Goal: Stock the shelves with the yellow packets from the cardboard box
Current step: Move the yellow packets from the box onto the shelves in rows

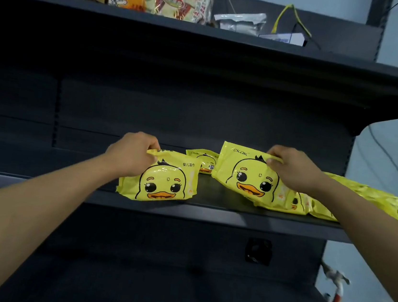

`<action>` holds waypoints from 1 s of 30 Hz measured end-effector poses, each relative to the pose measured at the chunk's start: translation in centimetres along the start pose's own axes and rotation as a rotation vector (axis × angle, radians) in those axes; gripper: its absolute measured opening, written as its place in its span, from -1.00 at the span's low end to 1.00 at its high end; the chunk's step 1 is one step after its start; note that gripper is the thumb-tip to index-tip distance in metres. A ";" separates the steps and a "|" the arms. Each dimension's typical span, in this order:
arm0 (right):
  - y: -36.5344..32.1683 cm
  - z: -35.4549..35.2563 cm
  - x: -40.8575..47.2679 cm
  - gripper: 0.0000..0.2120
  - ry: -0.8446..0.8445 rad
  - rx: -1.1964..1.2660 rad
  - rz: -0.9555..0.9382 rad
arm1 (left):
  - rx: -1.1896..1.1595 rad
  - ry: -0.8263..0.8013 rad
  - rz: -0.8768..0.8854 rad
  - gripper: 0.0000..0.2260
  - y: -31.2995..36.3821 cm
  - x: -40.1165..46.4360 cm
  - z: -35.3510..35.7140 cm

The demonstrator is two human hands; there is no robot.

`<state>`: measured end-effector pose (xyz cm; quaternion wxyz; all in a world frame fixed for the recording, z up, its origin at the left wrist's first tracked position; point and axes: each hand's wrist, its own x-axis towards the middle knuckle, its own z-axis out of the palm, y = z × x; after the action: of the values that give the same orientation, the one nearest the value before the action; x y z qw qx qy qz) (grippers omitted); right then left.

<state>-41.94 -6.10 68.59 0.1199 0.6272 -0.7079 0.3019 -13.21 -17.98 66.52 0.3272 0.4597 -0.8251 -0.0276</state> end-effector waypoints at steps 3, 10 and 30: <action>0.1 1.4 3.8 -0.79 -0.008 -0.020 -0.021 | -0.020 0.010 -0.036 -0.91 -0.7 2.0 0.4; 1.5 6.4 14.0 -0.75 -0.061 -0.051 -0.092 | -0.070 0.042 -0.138 -0.89 -1.6 7.4 2.3; 5.4 17.7 29.9 -0.72 -0.385 -0.288 -0.159 | -0.070 0.015 -0.157 -0.86 -5.3 17.7 9.0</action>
<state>-48.98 -40.51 69.52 0.0944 0.7032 -0.7020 0.0623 -20.77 -37.12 66.77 0.3460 0.5113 -0.7827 -0.0787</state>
